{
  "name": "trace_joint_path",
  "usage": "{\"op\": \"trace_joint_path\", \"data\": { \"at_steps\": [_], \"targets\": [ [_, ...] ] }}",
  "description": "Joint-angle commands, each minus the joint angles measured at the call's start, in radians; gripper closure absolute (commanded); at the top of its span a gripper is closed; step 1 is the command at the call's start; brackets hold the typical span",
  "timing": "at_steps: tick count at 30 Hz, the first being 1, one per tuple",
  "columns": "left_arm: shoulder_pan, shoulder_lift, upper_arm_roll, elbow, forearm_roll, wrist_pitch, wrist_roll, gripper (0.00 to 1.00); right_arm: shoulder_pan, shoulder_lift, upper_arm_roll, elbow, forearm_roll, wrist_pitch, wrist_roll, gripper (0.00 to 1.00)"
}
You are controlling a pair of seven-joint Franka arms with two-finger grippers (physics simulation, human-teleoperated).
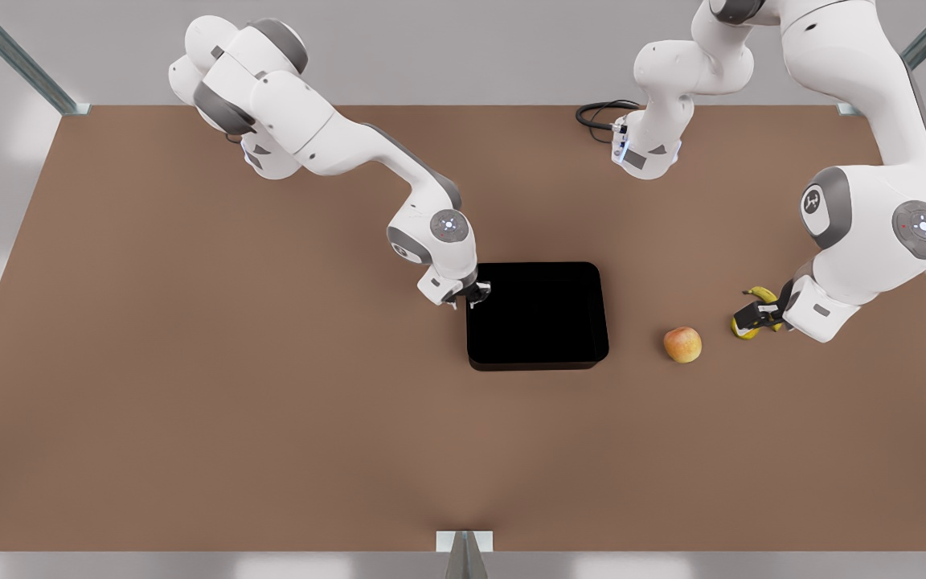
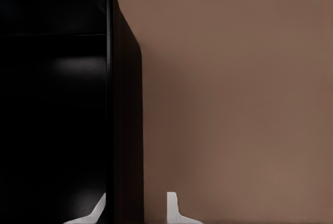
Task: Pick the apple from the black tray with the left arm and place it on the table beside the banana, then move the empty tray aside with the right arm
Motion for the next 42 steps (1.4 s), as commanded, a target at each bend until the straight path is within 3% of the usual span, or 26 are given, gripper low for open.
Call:
{"op": "trace_joint_path", "data": {
  "at_steps": [1,7,13,16,25,30,36,42],
  "targets": [
    [0.000,-0.001,0.000,0.000,0.001,-0.001,0.002,0.00,0.000,0.000,0.000,0.001,-0.001,0.000,-0.018,0.49],
    [-0.003,-0.001,-0.001,0.000,0.001,-0.001,-0.006,0.00,0.000,0.021,0.002,0.002,-0.001,0.000,-0.017,0.51],
    [-0.003,0.001,-0.001,0.000,0.002,-0.001,-0.006,0.00,0.000,0.024,0.002,0.008,-0.001,0.000,-0.018,0.76],
    [-0.003,0.001,-0.003,0.000,0.002,-0.001,-0.006,0.00,0.000,0.023,0.000,0.010,-0.001,0.000,-0.020,0.81],
    [-0.006,0.001,-0.003,0.000,0.002,-0.001,-0.014,0.00,-0.015,-0.065,0.016,0.036,0.002,-0.052,-0.040,0.88],
    [-0.006,0.002,-0.003,0.000,0.002,-0.001,-0.014,0.00,-0.078,-0.158,0.014,0.034,0.074,-0.191,-0.308,0.89],
    [-0.006,0.001,-0.004,0.000,0.002,-0.001,-0.014,0.00,-0.100,-0.266,-0.098,0.037,0.216,-0.342,-0.655,0.90],
    [-0.006,0.001,-0.004,0.000,0.002,-0.001,-0.014,0.00,-0.100,-0.330,-0.340,0.044,0.421,-0.441,-1.109,0.91]
  ]
}}
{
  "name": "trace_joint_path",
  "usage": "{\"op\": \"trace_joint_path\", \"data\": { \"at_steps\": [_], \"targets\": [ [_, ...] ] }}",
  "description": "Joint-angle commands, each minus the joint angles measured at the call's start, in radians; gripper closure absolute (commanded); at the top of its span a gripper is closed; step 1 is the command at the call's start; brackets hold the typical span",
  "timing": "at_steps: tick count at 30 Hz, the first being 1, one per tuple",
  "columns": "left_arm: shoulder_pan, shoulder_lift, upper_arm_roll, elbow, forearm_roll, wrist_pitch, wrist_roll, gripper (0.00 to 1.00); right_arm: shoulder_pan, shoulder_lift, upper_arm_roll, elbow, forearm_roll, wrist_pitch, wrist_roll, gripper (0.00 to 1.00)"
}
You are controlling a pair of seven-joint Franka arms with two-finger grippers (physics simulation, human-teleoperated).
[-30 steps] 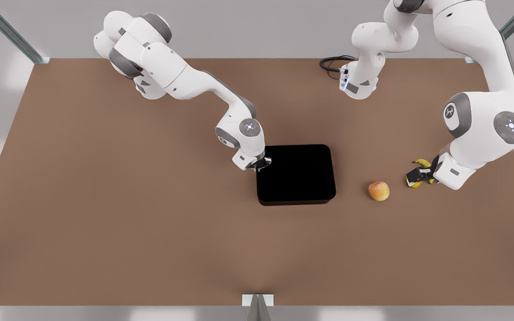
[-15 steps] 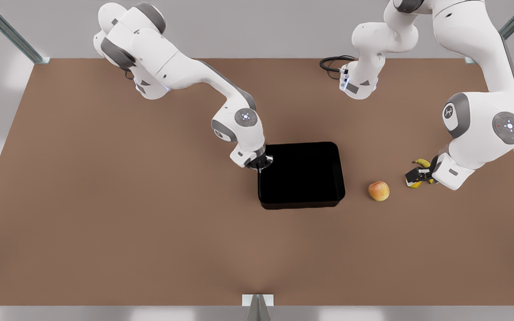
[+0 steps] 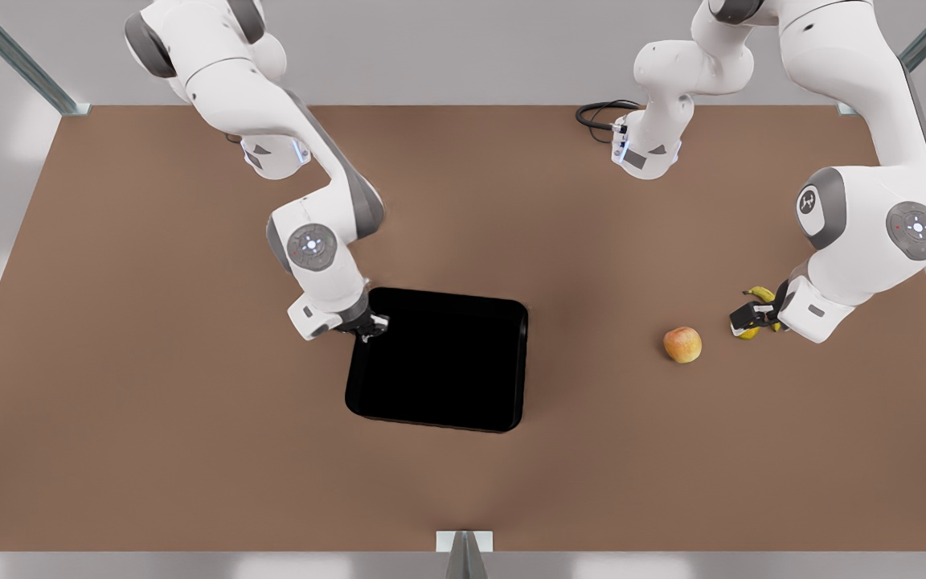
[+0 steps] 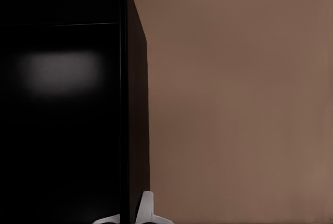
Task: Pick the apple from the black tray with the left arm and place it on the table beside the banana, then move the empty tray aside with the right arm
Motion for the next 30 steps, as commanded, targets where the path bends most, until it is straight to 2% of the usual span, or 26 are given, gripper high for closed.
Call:
{"op": "trace_joint_path", "data": {
  "at_steps": [1,8,17,20,26,28,30],
  "targets": [
    [0.000,-0.001,0.000,0.001,0.001,0.000,-0.004,0.00,0.000,-0.020,-0.069,0.007,0.099,-0.130,-0.761,0.91],
    [0.000,0.000,0.000,0.001,0.001,0.000,-0.004,0.00,-0.002,-0.020,-0.325,0.019,0.208,-0.194,-1.232,0.92],
    [-0.001,0.000,-0.001,0.005,0.001,0.001,-0.001,0.00,-0.004,0.033,-0.591,0.023,0.290,-0.194,-1.441,0.93],
    [-0.003,0.005,-0.003,0.014,0.001,0.000,0.002,0.00,-0.016,0.102,-0.634,0.023,0.325,-0.182,-1.439,0.93],
    [-0.001,0.025,0.000,0.060,-0.005,-0.003,0.006,0.00,-0.057,0.207,-0.638,0.072,0.333,-0.165,-1.441,0.93],
    [-0.001,0.027,0.000,0.060,-0.005,-0.003,0.005,0.00,-0.062,0.228,-0.640,0.089,0.333,-0.165,-1.441,0.91],
    [-0.001,0.028,-0.001,0.060,-0.004,-0.003,0.003,0.00,-0.062,0.237,-0.640,0.098,0.333,-0.165,-1.441,0.85]
  ]
}}
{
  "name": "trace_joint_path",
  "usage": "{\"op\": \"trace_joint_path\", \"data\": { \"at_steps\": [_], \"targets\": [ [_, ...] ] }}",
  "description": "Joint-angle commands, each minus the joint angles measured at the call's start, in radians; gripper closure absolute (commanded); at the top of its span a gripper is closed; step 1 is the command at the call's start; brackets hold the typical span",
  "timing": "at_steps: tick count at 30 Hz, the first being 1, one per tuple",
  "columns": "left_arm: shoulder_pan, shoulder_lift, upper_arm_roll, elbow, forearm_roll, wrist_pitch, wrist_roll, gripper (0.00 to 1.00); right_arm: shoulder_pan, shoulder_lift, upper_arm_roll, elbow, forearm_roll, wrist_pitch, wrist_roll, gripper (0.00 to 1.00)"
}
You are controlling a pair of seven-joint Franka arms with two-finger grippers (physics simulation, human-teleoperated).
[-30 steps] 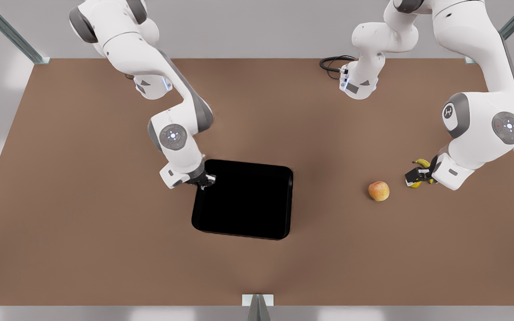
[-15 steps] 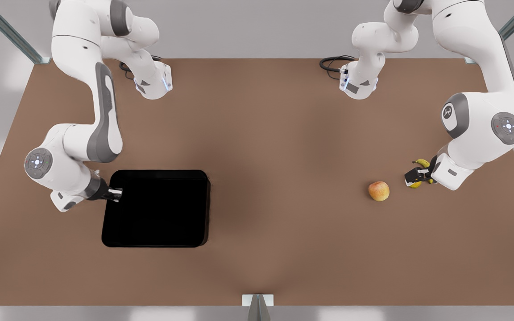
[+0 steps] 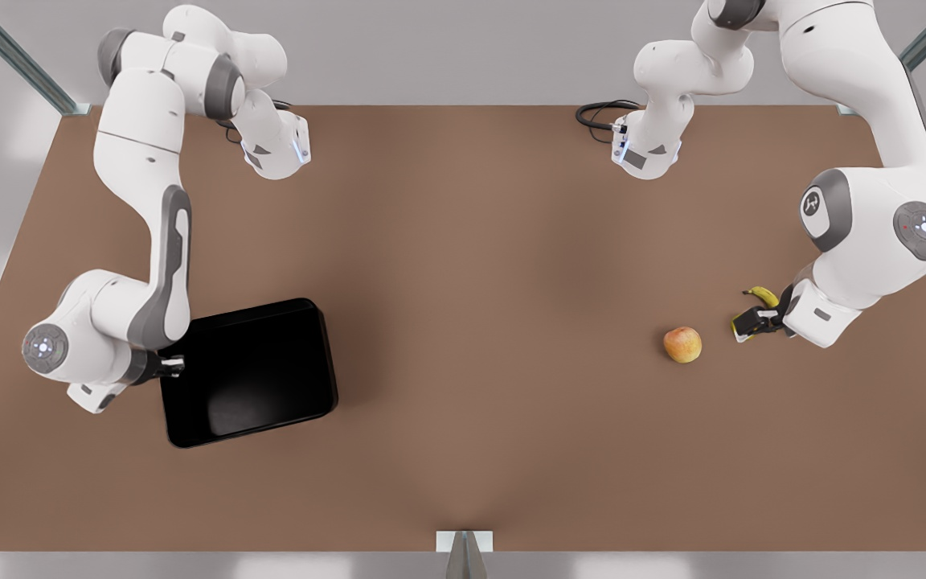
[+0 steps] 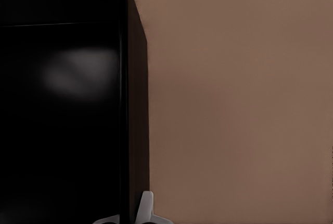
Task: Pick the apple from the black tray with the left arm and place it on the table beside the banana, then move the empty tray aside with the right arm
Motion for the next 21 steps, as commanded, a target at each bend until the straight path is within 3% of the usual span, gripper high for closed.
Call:
{"op": "trace_joint_path", "data": {
  "at_steps": [1,3,4,8,11,12,13,14,17,21],
  "targets": [
    [0.000,0.000,0.000,0.001,0.001,-0.001,-0.001,0.00,-0.001,0.006,-0.001,0.008,-0.006,0.005,-0.305,0.72],
    [0.000,0.000,0.000,0.001,0.001,-0.001,0.001,0.00,0.000,0.009,-0.001,0.019,0.011,0.005,-0.293,0.14],
    [0.000,0.000,0.000,0.001,0.001,-0.001,0.001,0.00,0.000,0.012,-0.001,0.019,0.023,0.005,-0.293,0.03],
    [0.001,0.000,0.001,0.001,-0.002,-0.001,0.001,0.00,0.009,-0.018,0.021,0.090,0.030,-0.024,-0.230,0.00],
    [0.000,0.000,0.000,0.001,0.000,-0.001,0.001,0.00,-0.020,-0.158,0.197,0.136,-0.032,-0.144,0.008,0.00],
    [0.000,0.000,0.000,0.001,0.000,-0.001,0.001,0.00,-0.125,-0.210,0.378,0.162,-0.151,-0.169,0.071,0.00],
    [0.000,0.000,0.000,0.001,0.001,-0.001,-0.001,0.00,-0.309,-0.251,0.627,0.163,-0.294,-0.169,0.124,0.00],
    [0.000,0.000,0.000,0.001,0.001,-0.001,-0.001,0.00,-0.405,-0.268,0.727,0.163,-0.345,-0.172,0.131,0.00],
    [0.000,0.000,0.000,0.001,0.000,-0.001,-0.001,0.00,-0.403,-0.317,0.725,0.163,-0.372,-0.287,0.265,0.00],
    [0.000,0.000,0.000,0.001,-0.003,-0.001,-0.001,0.00,-0.408,-0.299,0.717,0.171,-0.378,-0.273,0.304,0.00]
  ]
}}
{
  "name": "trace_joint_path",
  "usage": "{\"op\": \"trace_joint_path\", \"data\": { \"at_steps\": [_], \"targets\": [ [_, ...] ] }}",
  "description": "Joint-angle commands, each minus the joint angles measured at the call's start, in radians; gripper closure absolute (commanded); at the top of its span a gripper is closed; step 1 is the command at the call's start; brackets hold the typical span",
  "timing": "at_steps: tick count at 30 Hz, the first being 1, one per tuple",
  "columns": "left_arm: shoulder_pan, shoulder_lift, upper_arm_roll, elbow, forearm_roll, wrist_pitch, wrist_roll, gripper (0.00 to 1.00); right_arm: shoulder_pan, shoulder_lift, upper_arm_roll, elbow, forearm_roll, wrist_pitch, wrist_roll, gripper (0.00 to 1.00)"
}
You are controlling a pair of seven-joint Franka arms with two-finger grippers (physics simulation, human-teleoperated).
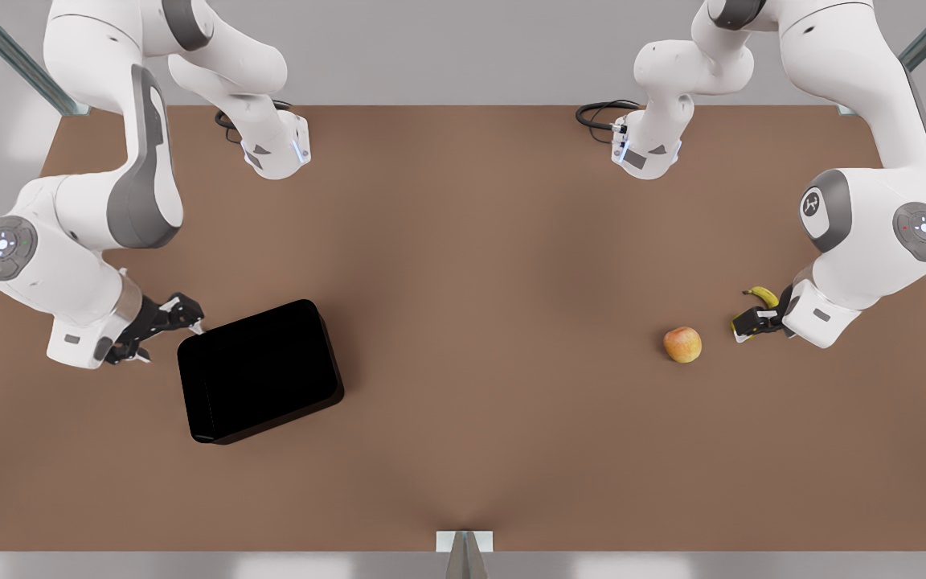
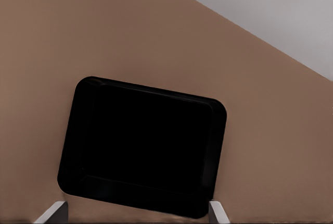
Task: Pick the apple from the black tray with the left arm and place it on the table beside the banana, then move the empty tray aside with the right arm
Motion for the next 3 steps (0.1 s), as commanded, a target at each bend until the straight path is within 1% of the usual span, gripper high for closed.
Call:
{"op": "trace_joint_path", "data": {
  "at_steps": [1,3],
  "targets": [
    [-0.001,0.001,0.000,0.001,-0.001,0.000,-0.003,0.00,0.000,0.001,0.002,0.005,-0.032,-0.054,0.248,0.00],
    [-0.001,0.003,0.000,0.001,-0.001,0.000,-0.005,0.00,0.000,0.002,0.002,0.005,-0.032,-0.054,0.248,0.00]
  ]
}}
